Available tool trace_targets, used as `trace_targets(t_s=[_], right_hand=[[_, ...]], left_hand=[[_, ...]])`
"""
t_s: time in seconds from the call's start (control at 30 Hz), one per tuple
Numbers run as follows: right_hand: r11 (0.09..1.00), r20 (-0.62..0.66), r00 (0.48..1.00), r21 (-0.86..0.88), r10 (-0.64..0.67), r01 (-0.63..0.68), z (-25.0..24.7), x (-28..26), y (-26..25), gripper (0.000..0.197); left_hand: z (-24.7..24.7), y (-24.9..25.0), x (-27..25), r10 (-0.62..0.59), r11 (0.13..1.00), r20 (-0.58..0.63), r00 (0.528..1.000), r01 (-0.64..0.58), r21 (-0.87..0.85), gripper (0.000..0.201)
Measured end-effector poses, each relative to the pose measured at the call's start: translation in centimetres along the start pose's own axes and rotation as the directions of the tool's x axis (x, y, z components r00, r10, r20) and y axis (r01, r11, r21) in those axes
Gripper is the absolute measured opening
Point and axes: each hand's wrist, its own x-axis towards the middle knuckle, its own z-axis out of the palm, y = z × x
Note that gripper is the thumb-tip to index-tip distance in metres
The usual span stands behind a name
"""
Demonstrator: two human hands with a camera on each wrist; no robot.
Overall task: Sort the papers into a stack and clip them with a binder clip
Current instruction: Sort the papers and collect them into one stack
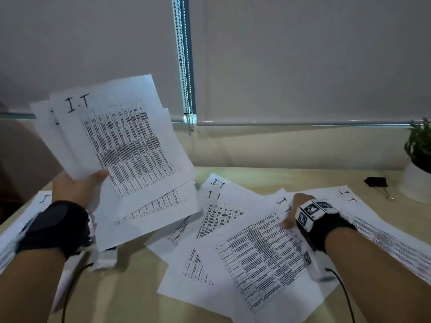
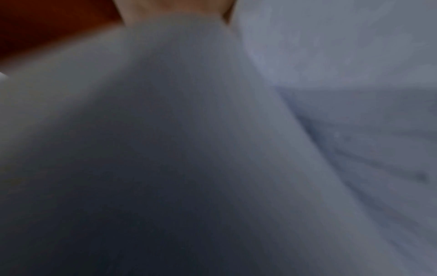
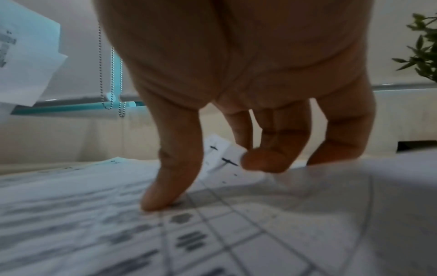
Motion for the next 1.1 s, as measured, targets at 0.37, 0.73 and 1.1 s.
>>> trace_targets(t_s=[0.37,0.73,1.1], right_hand=[[0.905,-0.012,0.921,-0.192,-0.390,0.380,-1.4,1.8,-10.0,0.048],[0.950,0.007,0.950,0.009,-0.313,0.312,-0.3,3.9,-10.4,0.050],[0.705,-0.359,0.663,0.018,-0.657,0.709,-15.4,-2.9,-10.9,0.017]], left_hand=[[0.7,-1.3,-0.1,-0.021,0.988,0.015,1.000,0.019,0.153,0.042],[-0.6,-2.8,1.5,-0.018,0.986,-0.040,0.999,0.024,0.164,0.041],[1.1,0.9,1.4,0.078,0.981,0.152,0.985,-0.103,0.163,0.034]])
